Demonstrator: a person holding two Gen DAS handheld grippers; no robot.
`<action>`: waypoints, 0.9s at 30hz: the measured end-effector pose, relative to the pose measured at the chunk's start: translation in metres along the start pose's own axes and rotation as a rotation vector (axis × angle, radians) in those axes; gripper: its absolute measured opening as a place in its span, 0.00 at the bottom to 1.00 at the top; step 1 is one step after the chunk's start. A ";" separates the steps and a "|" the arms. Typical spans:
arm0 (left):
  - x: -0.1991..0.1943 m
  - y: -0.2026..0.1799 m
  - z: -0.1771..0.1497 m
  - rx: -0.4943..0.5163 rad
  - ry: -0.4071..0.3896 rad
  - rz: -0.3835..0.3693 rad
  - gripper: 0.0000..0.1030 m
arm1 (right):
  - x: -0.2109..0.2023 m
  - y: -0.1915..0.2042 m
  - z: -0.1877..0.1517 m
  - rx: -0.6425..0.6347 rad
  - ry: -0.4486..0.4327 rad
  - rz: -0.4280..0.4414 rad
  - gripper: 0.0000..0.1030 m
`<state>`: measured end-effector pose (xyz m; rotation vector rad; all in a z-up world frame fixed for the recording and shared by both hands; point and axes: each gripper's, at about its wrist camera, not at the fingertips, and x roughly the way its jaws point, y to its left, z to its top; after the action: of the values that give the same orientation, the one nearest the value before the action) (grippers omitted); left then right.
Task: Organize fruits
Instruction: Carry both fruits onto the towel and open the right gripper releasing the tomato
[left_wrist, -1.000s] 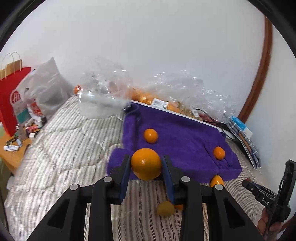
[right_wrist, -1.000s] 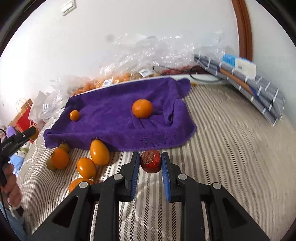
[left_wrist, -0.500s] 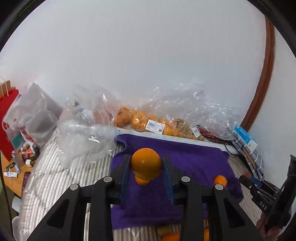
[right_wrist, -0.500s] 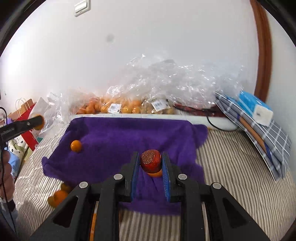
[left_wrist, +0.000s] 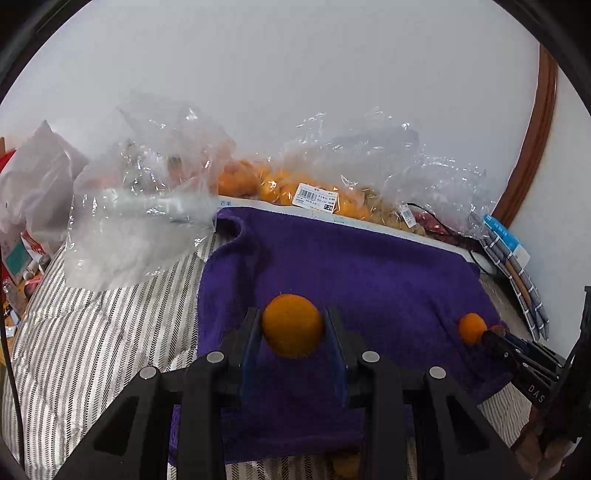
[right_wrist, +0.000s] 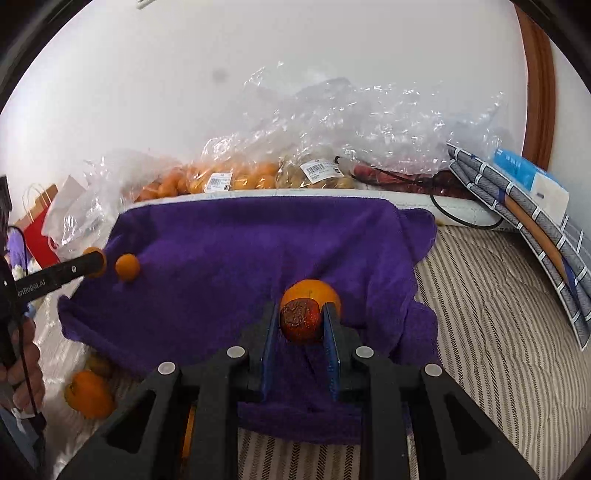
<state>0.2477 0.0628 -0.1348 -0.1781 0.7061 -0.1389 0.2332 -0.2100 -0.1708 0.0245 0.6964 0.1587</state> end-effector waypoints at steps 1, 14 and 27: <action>0.001 -0.001 -0.001 0.010 -0.001 0.008 0.31 | 0.002 0.001 -0.001 -0.011 0.003 -0.002 0.23; 0.016 0.000 -0.005 0.005 0.052 0.010 0.31 | 0.007 -0.003 -0.004 0.003 0.015 0.007 0.23; 0.024 -0.002 -0.008 0.026 0.068 0.035 0.31 | 0.006 0.000 -0.001 0.002 0.010 -0.030 0.43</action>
<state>0.2603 0.0559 -0.1560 -0.1364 0.7747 -0.1215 0.2370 -0.2094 -0.1750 0.0155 0.7064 0.1297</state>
